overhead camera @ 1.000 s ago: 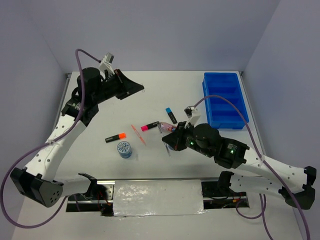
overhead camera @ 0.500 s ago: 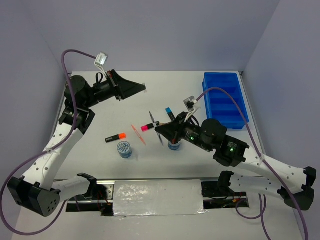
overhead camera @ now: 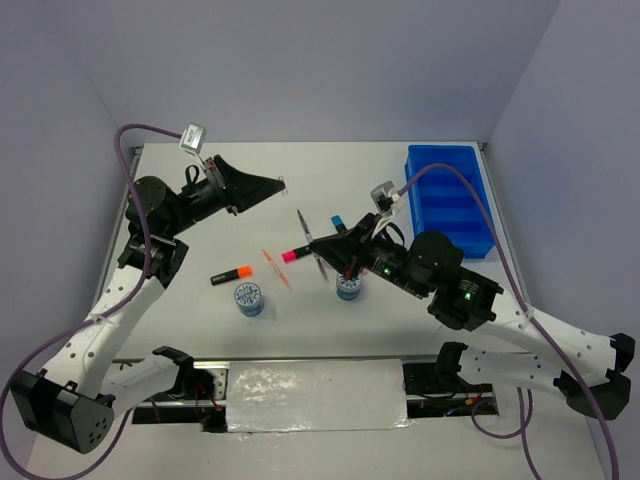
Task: Sort the stationery into containers
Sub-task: Close the pen cap on the pen.
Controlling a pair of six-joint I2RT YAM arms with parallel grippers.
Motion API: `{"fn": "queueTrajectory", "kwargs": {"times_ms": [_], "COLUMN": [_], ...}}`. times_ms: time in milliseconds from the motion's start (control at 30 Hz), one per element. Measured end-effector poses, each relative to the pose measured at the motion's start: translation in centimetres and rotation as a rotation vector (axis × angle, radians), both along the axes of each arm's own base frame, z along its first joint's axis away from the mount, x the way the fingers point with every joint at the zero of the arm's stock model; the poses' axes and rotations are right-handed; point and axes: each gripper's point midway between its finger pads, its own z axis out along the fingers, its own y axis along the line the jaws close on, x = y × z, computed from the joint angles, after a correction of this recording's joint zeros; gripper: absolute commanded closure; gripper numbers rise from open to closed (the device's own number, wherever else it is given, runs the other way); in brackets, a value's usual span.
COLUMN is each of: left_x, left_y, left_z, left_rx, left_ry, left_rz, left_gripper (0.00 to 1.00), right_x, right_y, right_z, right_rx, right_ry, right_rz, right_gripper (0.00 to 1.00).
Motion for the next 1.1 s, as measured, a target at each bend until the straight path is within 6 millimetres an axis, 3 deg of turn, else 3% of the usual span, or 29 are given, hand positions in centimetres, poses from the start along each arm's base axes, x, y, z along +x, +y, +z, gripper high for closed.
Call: {"fn": "queueTrajectory", "kwargs": {"times_ms": [500, 800, 1100], "left_x": [0.2, 0.5, 0.9], "left_y": [-0.2, -0.4, -0.6], "left_z": [-0.4, -0.7, -1.2], "left_rx": [-0.037, -0.032, -0.025], "left_ry": [0.023, 0.032, 0.044], "left_rz": [-0.003, -0.007, -0.006], "left_gripper": [1.0, 1.0, 1.0], "right_x": [1.8, 2.8, 3.0], "right_y": [0.7, 1.9, 1.9], "right_z": [-0.2, -1.8, -1.5], "right_rx": [-0.016, -0.058, -0.053], "right_ry": [-0.017, 0.005, 0.001], "right_rz": [-0.023, -0.011, -0.011], "right_gripper": [1.0, 1.0, 1.0]}}
